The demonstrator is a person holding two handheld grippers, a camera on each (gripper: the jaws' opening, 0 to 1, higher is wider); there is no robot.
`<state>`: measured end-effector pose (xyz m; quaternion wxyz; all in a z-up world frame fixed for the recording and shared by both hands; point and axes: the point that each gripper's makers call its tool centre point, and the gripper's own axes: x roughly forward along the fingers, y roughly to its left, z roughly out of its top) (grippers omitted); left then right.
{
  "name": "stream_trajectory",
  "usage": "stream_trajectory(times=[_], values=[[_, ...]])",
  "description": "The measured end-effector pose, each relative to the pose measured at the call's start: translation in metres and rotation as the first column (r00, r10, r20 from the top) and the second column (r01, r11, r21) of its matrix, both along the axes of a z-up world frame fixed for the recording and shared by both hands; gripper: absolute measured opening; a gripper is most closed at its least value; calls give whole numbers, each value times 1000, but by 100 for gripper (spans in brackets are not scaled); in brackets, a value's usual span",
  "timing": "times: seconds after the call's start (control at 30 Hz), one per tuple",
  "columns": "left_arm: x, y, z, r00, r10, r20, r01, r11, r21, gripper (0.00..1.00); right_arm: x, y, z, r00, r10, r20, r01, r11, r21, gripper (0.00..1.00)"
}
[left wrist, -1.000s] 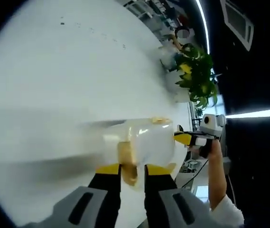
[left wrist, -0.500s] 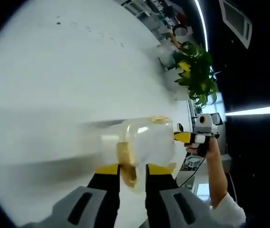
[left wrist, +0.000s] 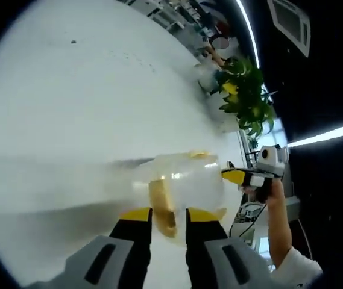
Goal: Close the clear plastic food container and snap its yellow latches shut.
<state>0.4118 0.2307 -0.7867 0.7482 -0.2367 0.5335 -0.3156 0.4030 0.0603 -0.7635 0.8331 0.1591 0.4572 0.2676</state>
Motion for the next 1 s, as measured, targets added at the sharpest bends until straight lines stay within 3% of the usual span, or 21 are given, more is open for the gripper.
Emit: stream_trajectory(times=[0.07, 0.13, 0.17, 0.2, 0.27, 0.3, 0.37, 0.43, 0.67, 1.0], values=[[8, 8, 13, 994, -7, 111, 3, 999, 41, 13, 7, 3, 16, 996, 0, 90, 1, 1000, -17, 0], [21, 15, 25, 978, 56, 202, -70, 995, 65, 10, 8, 13, 26, 993, 16, 118, -15, 1000, -4, 0], [25, 11, 36, 961, 63, 269, -78, 996, 46, 5, 10, 20, 29, 993, 21, 117, -22, 1000, 11, 0], [24, 7, 42, 953, 55, 297, -67, 997, 30, 0, 10, 28, 32, 992, 28, 122, -32, 999, 27, 0], [16, -13, 53, 943, 22, 333, -14, 1000, -25, 0, 15, 43, 34, 990, 47, 130, -54, 997, 51, 0], [8, -24, 54, 946, -13, 325, 23, 999, -29, 0, 17, 49, 34, 990, 52, 134, -59, 997, 50, 0], [6, -33, 51, 942, -14, 336, 22, 1000, -19, 0, 21, 61, 32, 987, 73, 142, -80, 996, 45, 0], [0, -45, 41, 936, -92, 340, 89, 996, 26, 0, 22, 75, 25, 984, 123, 126, -128, 991, 27, 0], [-15, -69, 21, 947, -122, 298, 124, 992, 13, 0, 22, 96, 3, 978, 196, 77, -194, 981, -27, 0], [-58, -86, 18, 969, -167, 181, 190, 975, -119, 0, 49, 88, 3, 981, 174, 87, -168, 984, -65, 0]])
